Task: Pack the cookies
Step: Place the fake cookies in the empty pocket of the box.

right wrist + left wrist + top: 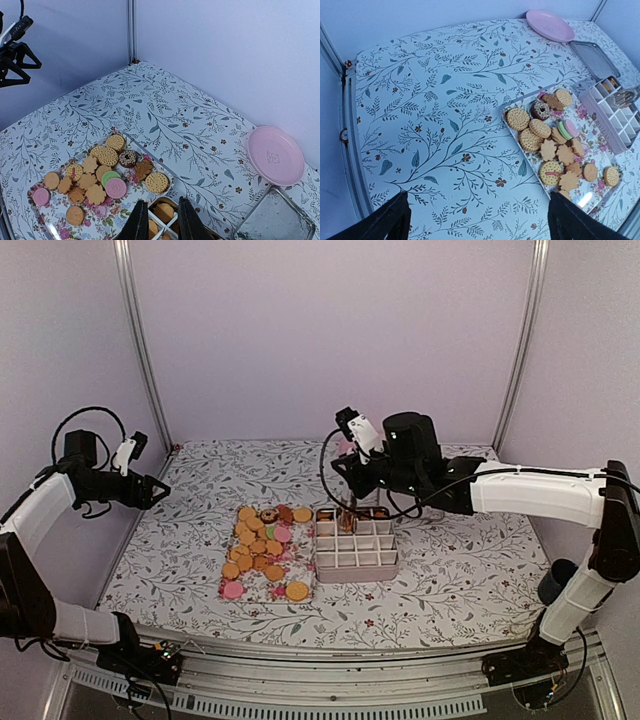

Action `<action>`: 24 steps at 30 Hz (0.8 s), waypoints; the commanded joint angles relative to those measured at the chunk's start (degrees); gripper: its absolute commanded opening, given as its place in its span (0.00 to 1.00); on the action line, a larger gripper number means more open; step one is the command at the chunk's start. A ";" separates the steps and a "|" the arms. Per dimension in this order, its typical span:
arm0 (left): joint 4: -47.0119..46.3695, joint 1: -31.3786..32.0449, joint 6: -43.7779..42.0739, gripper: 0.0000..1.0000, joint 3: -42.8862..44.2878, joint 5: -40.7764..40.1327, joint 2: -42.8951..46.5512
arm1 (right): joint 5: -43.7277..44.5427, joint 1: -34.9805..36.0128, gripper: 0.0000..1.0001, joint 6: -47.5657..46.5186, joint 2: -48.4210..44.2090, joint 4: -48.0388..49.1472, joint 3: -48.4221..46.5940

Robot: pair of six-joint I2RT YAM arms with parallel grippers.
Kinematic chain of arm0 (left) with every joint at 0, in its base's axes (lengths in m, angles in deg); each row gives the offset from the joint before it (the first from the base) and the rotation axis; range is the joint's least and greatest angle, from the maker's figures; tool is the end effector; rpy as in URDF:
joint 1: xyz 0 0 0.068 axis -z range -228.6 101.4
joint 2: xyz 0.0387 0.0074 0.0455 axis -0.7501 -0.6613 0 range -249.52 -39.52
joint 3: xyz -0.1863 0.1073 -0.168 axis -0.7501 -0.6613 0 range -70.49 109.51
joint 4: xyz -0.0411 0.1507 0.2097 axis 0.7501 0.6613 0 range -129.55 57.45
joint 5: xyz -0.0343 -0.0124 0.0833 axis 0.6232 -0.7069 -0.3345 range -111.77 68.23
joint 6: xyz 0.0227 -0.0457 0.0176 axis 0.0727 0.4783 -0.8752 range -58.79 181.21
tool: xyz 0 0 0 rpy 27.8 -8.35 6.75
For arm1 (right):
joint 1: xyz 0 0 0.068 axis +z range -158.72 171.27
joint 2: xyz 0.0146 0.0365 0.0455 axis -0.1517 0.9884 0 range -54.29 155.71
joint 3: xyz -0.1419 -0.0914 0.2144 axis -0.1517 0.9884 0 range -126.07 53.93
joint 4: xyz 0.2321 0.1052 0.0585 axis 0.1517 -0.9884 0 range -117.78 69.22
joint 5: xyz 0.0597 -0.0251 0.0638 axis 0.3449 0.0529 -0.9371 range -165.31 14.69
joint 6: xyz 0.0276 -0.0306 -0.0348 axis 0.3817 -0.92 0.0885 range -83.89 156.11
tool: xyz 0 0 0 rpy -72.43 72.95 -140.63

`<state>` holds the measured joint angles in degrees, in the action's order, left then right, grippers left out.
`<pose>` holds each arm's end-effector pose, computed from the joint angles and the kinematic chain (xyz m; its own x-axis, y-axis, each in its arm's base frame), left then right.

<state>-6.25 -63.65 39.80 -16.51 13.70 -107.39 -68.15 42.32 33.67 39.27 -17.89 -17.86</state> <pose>0.2398 0.0431 0.2819 -0.5978 0.1472 -0.7880 0.4162 0.8971 -0.1482 0.2484 0.3002 0.3066 -0.1736 -0.2818 -0.9436 -0.7054 0.7042 -0.0805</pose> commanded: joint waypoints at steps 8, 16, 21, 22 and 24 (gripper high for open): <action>-0.47 0.62 -0.23 0.96 0.78 0.31 0.73 | -0.74 -0.65 0.24 -0.64 2.72 1.68 -1.72; -0.43 0.61 -0.27 0.96 0.61 0.22 0.56 | -0.66 -0.69 0.33 -1.06 2.83 1.49 -2.04; -0.43 0.66 -0.29 0.96 0.44 0.31 0.55 | -0.56 -0.68 0.25 -1.16 1.34 1.47 -2.42; -0.43 0.71 -0.30 0.96 0.44 0.36 0.57 | -0.44 -0.66 0.23 -1.33 0.85 1.50 -2.54; -0.43 0.64 -0.22 0.96 0.53 0.31 0.55 | -0.27 -0.66 0.20 -1.64 -0.30 1.37 -2.87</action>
<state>-6.25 -63.60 39.78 -16.51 13.65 -107.39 -68.35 41.88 32.21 41.67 -17.80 -18.51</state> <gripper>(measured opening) 0.962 0.226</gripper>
